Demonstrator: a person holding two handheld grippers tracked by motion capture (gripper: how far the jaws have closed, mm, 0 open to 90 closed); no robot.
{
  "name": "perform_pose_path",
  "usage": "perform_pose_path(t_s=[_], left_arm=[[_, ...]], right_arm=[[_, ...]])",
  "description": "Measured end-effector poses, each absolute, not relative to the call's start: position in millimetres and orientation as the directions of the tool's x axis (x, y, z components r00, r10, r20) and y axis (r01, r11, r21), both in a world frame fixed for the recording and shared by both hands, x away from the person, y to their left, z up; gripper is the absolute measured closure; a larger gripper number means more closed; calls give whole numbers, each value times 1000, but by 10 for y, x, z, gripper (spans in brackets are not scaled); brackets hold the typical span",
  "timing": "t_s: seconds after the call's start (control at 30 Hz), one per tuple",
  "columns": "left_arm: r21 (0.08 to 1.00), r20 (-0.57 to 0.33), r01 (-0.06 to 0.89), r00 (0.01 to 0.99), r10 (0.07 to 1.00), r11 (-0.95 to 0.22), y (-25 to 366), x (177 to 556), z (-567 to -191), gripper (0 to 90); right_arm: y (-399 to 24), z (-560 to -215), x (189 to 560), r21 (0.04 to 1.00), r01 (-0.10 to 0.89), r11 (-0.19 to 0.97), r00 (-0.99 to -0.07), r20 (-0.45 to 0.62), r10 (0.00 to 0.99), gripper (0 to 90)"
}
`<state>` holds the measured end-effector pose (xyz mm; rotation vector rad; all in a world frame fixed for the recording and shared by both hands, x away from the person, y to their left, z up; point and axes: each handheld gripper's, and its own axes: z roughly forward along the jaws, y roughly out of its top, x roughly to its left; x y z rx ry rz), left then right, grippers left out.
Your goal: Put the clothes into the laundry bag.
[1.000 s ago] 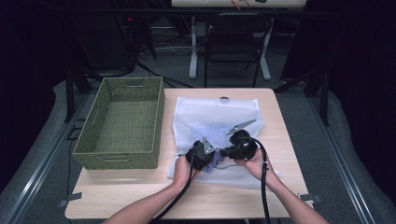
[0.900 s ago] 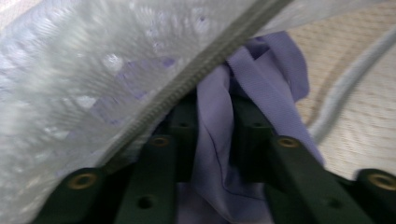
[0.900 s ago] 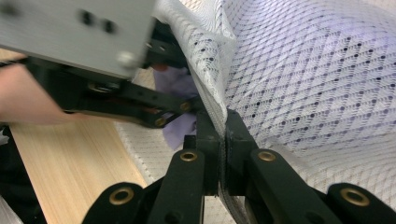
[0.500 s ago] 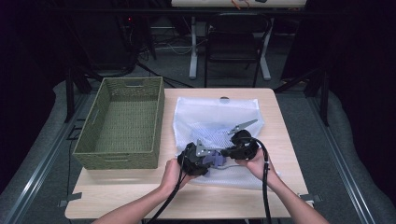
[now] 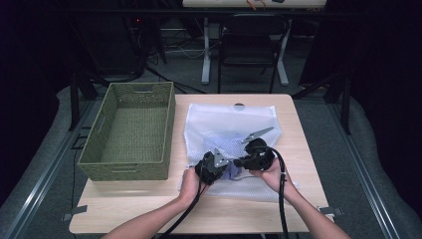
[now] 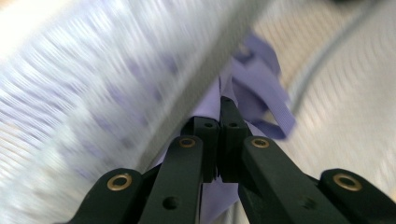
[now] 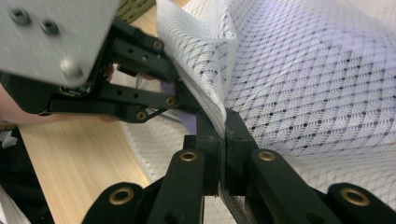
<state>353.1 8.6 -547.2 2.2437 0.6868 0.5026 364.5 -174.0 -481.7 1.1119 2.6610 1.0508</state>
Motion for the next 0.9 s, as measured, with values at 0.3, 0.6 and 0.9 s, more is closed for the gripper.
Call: perform_pose_path(t_s=[0.3, 0.6, 0.9], left_arm=[[746, 148, 346, 747, 649, -569, 10, 3625, -5624, 867], [713, 85, 386, 781, 619, -585, 103, 3540, -5574, 628], [718, 44, 399, 791, 610, -570, 8, 3448, -5566, 431]], right_arm=[[-1751, -4824, 3667, 614, 610, 500, -731, 194, 654, 872], [-1796, -4916, 3718, 583, 630, 514, -723, 198, 662, 872], [-1781, -4903, 3709, 583, 625, 519, -725, 187, 663, 872]])
